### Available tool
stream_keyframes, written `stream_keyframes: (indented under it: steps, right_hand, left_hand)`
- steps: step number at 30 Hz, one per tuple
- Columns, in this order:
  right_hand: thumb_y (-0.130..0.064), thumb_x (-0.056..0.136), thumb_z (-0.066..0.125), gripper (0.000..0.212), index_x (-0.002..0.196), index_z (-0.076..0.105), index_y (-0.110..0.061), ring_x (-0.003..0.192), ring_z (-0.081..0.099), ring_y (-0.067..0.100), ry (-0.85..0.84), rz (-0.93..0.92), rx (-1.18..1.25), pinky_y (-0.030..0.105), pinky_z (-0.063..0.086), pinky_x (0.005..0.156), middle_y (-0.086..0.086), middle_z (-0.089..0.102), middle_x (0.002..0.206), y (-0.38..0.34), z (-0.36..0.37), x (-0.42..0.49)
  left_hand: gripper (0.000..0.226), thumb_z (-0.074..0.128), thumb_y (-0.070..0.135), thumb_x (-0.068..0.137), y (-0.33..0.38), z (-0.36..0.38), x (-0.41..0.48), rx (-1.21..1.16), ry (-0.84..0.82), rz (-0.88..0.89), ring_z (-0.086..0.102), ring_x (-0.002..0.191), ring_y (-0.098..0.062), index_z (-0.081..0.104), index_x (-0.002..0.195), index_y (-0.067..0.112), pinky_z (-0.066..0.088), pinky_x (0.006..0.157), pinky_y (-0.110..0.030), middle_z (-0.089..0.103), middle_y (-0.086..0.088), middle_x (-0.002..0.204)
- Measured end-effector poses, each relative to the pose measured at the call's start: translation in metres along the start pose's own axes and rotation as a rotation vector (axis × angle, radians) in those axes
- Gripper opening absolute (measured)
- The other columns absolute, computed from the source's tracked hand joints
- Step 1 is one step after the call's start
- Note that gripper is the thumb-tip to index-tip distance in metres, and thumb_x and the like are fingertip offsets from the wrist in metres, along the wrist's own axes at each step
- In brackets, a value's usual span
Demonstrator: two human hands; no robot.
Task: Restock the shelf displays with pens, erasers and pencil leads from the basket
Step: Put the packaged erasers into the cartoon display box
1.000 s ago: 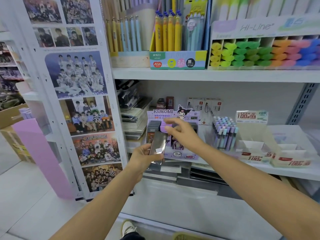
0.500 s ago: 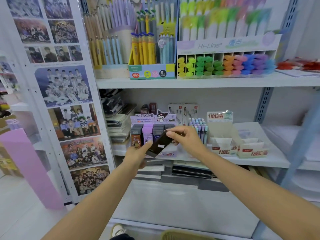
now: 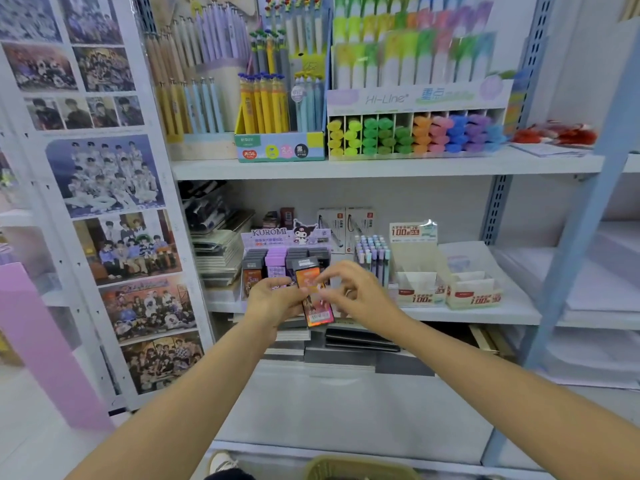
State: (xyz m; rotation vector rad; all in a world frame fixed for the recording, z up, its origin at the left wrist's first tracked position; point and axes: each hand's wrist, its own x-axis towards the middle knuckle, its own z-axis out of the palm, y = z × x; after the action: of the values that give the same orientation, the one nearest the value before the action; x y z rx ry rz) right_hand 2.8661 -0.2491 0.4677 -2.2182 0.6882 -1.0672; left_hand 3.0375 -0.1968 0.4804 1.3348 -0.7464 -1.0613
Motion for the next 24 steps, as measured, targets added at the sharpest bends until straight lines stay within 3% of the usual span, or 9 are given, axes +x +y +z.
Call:
stream_keyframes:
  steps: [3,5,8,10,12,15,18,21,24]
  right_hand:
    - [-0.032,0.094,0.059,0.035,0.128,0.051,-0.027,0.079,0.061,0.007,0.143,0.123,0.017,0.021,0.052,0.069,-0.012,0.051,0.121,-0.001,0.001,0.013]
    - [-0.030,0.094,0.059,0.043,0.135,0.048,-0.025,0.088,0.056,0.001,0.120,0.178,-0.021,0.014,0.047,0.072,-0.012,0.051,0.120,0.001,0.001,0.022]
    - [-0.019,0.092,0.063,0.030,0.122,0.062,-0.014,0.091,0.062,0.009,0.042,0.249,0.029,0.020,0.053,0.074,-0.002,0.065,0.108,0.010,0.002,0.033]
    - [-0.017,0.091,0.064,0.025,0.115,0.063,-0.013,0.092,0.065,0.016,0.100,0.281,0.018,0.027,0.056,0.079,0.003,0.067,0.103,0.017,0.001,0.039]
    - [-0.017,0.091,0.064,0.019,0.110,0.062,-0.017,0.089,0.061,0.011,0.208,0.280,-0.054,0.026,0.053,0.081,-0.002,0.064,0.099,0.025,-0.003,0.047]
    - [-0.016,0.091,0.063,0.012,0.100,0.059,-0.024,0.082,0.059,0.002,0.326,0.288,-0.104,0.025,0.053,0.080,-0.011,0.062,0.089,0.038,-0.008,0.062]
    - [-0.016,0.091,0.063,0.014,0.103,0.061,-0.023,0.086,0.062,0.010,0.296,0.264,-0.209,0.024,0.051,0.079,-0.006,0.067,0.094,0.054,-0.006,0.074]
    - [-0.016,0.091,0.063,0.016,0.106,0.062,-0.022,0.081,0.061,0.007,0.237,0.217,-0.285,0.015,0.045,0.072,-0.005,0.068,0.094,0.070,0.004,0.081]
    - [-0.016,0.092,0.063,0.018,0.109,0.062,-0.020,0.080,0.060,0.007,0.203,0.174,-0.344,0.021,0.050,0.077,-0.002,0.069,0.096,0.082,0.013,0.085]
  left_hand:
    - [0.034,0.075,-0.005,0.077,-0.003,0.002,-0.003,0.151,-0.050,0.102,0.071,0.083,-0.029,0.060,0.107,0.002,0.057,0.080,-0.042,0.073,-0.017,0.095]
    - [0.032,0.076,-0.002,0.077,-0.007,0.004,-0.003,0.185,-0.105,0.145,0.073,0.083,-0.028,0.061,0.105,0.004,0.058,0.078,-0.039,0.075,-0.013,0.090]
    - [0.026,0.072,-0.002,0.081,-0.015,0.004,0.003,0.237,-0.125,0.208,0.073,0.079,-0.024,0.061,0.104,0.006,0.058,0.074,-0.035,0.076,-0.010,0.084]
    - [0.018,0.068,0.001,0.086,-0.021,0.001,0.013,0.331,-0.091,0.272,0.071,0.081,-0.022,0.063,0.102,0.008,0.056,0.079,-0.036,0.074,-0.008,0.084]
    - [0.016,0.063,0.005,0.090,-0.031,-0.006,0.024,0.505,-0.064,0.339,0.067,0.092,-0.020,0.063,0.106,0.010,0.053,0.087,-0.035,0.071,-0.005,0.096]
    - [0.032,0.061,0.012,0.092,-0.051,-0.018,0.041,0.872,-0.053,0.449,0.059,0.113,-0.018,0.058,0.124,0.016,0.048,0.096,-0.031,0.064,0.001,0.121]
    - [0.055,0.061,0.013,0.091,-0.071,-0.027,0.057,1.098,-0.092,0.564,0.047,0.129,-0.022,0.042,0.143,0.020,0.041,0.104,-0.034,0.050,-0.001,0.142]
    - [0.067,0.059,0.021,0.093,-0.088,-0.030,0.074,1.353,-0.132,0.644,0.022,0.146,-0.022,0.025,0.151,0.023,0.022,0.117,-0.034,0.025,-0.002,0.158]
    - [0.079,0.056,0.025,0.095,-0.103,-0.031,0.087,1.482,-0.114,0.625,0.001,0.150,-0.022,0.004,0.155,0.028,0.006,0.121,-0.038,0.002,-0.001,0.163]
